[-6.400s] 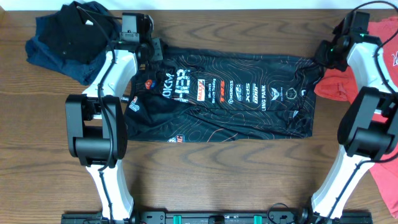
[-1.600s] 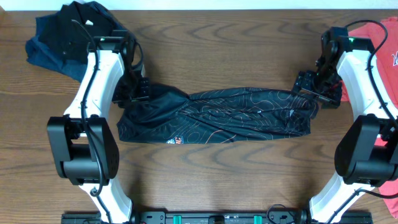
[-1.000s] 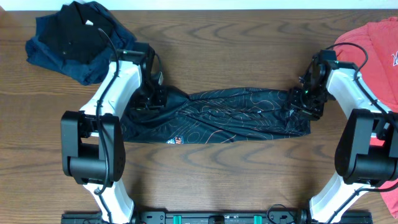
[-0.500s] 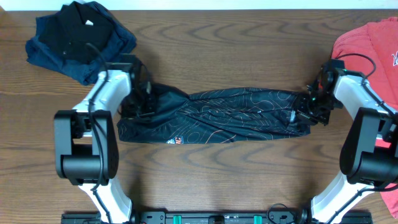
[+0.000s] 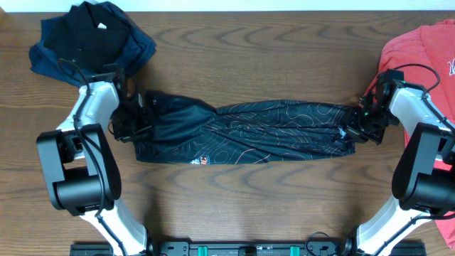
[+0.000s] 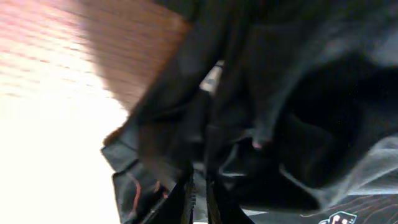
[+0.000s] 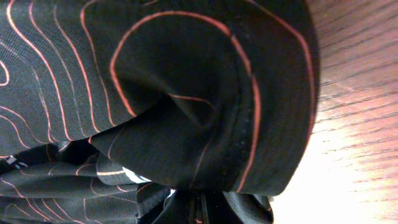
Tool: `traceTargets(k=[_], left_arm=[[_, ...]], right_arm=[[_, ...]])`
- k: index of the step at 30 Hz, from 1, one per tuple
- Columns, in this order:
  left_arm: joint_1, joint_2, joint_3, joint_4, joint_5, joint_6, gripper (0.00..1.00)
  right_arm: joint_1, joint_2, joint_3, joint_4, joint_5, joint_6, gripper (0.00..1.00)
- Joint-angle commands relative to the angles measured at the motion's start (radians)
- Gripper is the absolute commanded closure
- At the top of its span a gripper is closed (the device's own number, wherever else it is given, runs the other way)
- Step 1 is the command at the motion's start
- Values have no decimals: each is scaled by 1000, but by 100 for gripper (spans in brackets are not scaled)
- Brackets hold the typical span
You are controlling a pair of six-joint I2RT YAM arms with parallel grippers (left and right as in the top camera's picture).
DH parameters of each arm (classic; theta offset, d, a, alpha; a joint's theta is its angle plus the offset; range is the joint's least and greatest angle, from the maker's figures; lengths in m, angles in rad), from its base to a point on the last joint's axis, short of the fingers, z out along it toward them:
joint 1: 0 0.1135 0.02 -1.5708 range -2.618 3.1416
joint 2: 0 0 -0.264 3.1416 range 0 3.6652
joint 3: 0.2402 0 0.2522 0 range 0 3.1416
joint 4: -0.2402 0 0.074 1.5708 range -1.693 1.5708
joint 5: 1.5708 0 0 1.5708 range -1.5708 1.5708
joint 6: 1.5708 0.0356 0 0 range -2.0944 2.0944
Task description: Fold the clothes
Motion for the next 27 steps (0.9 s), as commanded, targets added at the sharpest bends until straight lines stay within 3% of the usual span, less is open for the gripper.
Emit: traceTargets(k=[1, 8, 14, 16, 18, 19, 21, 23, 27], left_arm=[[47, 4, -5, 3, -58, -69, 89], [132, -6, 30, -63, -47, -109, 94], [103, -133, 61, -86, 42, -64, 94], [69, -188, 61, -79, 155, -6, 94], [18, -224, 61, -69, 201, 9, 94], [-12, -232, 61, -58, 198, 10, 94], [-72, -229, 60, -36, 199, 13, 94], [-130, -213, 60, -17, 199, 12, 94], [-232, -150, 60, 47, 196, -3, 94]], right_arm=[[-11, -7, -6, -2, 99, 61, 98], [-11, -10, 6, -58, 203, 124, 99], [-5, -34, 55, -102, 200, 124, 95], [1, -41, 73, -113, 195, 124, 82], [11, -42, 82, -113, 170, 111, 48], [19, -42, 82, -109, 144, 95, 26], [29, -42, 82, -107, 117, 77, 19], [44, -42, 82, -105, 106, 60, 22], [79, -41, 82, -68, 108, 22, 50]])
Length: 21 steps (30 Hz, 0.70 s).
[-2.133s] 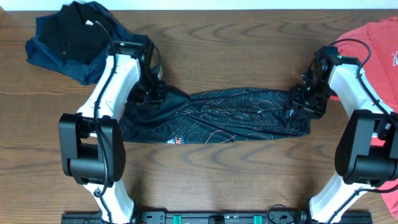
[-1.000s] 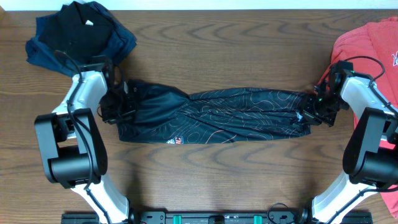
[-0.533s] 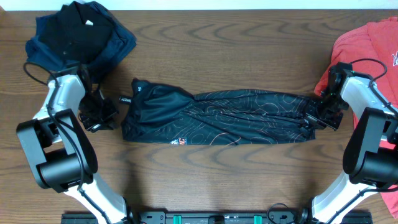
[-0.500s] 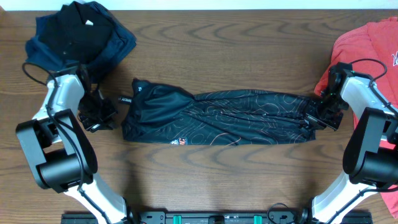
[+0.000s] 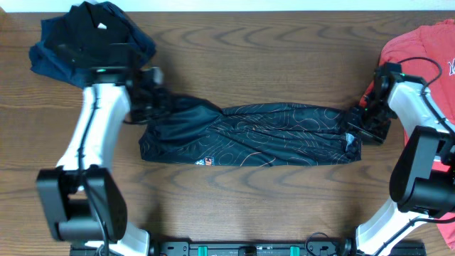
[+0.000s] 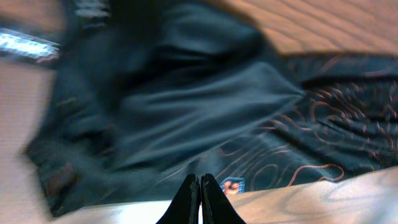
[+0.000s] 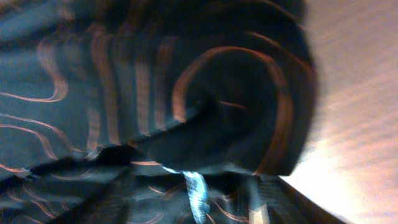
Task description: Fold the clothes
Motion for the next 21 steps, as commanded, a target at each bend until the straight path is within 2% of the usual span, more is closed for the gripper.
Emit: traceTargets(k=[1, 4, 13, 18, 21], left_arm=[[-56, 74, 3, 35, 6, -3, 94], [-73, 149, 3, 76, -25, -36, 94], [-41, 293, 3, 102, -108, -35, 94], [-5, 306, 3, 101, -125, -37, 94], [27, 306, 3, 84, -193, -76, 94]], right_arm=[[35, -24, 14, 24, -19, -34, 55], [40, -24, 14, 33, -19, -34, 69], [39, -22, 13, 35, -8, -34, 72], [40, -22, -10, 68, -8, -34, 72], [40, -22, -47, 108, -8, -34, 72]])
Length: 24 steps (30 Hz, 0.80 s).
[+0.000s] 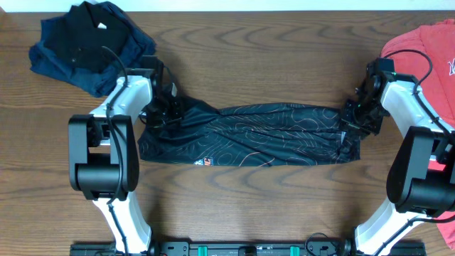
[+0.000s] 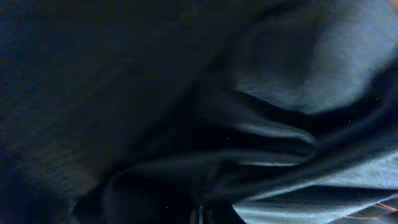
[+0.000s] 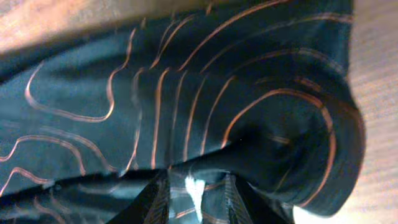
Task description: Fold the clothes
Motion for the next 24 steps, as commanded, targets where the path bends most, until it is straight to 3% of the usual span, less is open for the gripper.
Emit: traceTargets(k=[1, 21, 24], left_arm=[[49, 10, 3, -24, -120, -47, 94], [268, -10, 5, -100, -128, -50, 92], [270, -79, 6, -104, -128, -50, 92]], right_arm=[[5, -21, -41, 24, 7, -8, 72], [21, -25, -47, 56, -19, -17, 72], [15, -48, -11, 24, -15, -29, 60]])
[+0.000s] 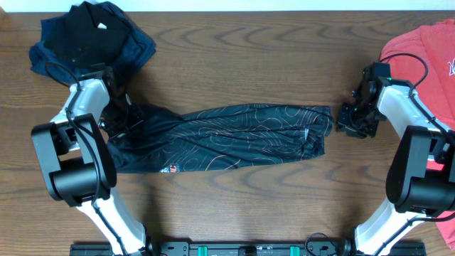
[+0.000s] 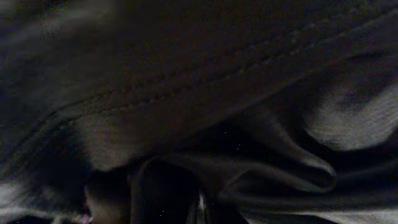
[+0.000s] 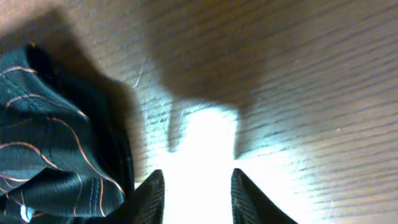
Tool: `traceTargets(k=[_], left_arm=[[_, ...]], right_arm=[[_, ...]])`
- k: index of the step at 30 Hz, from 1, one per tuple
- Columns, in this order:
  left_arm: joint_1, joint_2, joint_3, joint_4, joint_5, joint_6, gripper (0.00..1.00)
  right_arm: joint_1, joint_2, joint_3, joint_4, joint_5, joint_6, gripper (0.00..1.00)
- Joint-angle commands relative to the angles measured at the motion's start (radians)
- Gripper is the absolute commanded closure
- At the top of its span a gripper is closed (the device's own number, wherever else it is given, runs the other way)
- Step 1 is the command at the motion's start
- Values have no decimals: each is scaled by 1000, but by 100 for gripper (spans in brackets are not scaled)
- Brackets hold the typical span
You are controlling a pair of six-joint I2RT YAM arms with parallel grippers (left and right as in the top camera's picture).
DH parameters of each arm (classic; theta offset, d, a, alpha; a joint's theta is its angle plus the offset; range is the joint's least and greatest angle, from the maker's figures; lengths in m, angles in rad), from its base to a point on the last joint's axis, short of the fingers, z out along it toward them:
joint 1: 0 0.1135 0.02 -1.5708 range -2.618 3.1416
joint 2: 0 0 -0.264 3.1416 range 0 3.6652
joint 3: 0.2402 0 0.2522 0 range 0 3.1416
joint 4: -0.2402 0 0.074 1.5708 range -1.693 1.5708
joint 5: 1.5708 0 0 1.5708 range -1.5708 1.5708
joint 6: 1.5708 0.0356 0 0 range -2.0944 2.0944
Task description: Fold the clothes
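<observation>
A black garment with thin orange contour lines (image 1: pixel 220 136) lies bunched in a long band across the table's middle, slanting down toward the left. My left gripper (image 1: pixel 122 119) is at its left end, shut on the dark fabric (image 2: pixel 205 124), which fills the left wrist view. My right gripper (image 1: pixel 350 118) stands open over bare wood just right of the garment's right end (image 3: pixel 56 149); nothing is between its fingers (image 3: pixel 152 193).
A dark navy pile of clothes (image 1: pixel 89 39) sits at the back left corner. A red garment (image 1: pixel 426 53) lies at the right edge, behind my right arm. The wooden table (image 1: pixel 249 57) shows bare behind and in front of the black garment.
My right gripper has let go of the garment's right end and now stands open just right of it. The garment has shifted left, and my left gripper with it.
Both grippers held the stretched garment, one at each end. The left gripper then sat higher, on the garment's upper left part, and stayed there. Now the right end lies free and the garment sits further left, slanted.
</observation>
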Motion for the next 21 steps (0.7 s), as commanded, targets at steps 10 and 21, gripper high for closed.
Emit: traceTargets(k=[10, 21], left_arm=[[6, -341, 4, -82, -34, -6, 2], [6, -377, 1, -181, -34, -6, 2]], right_arm=[[-56, -128, 94, -100, -50, -122, 1], [-154, -80, -25, 49, -441, -276, 1]])
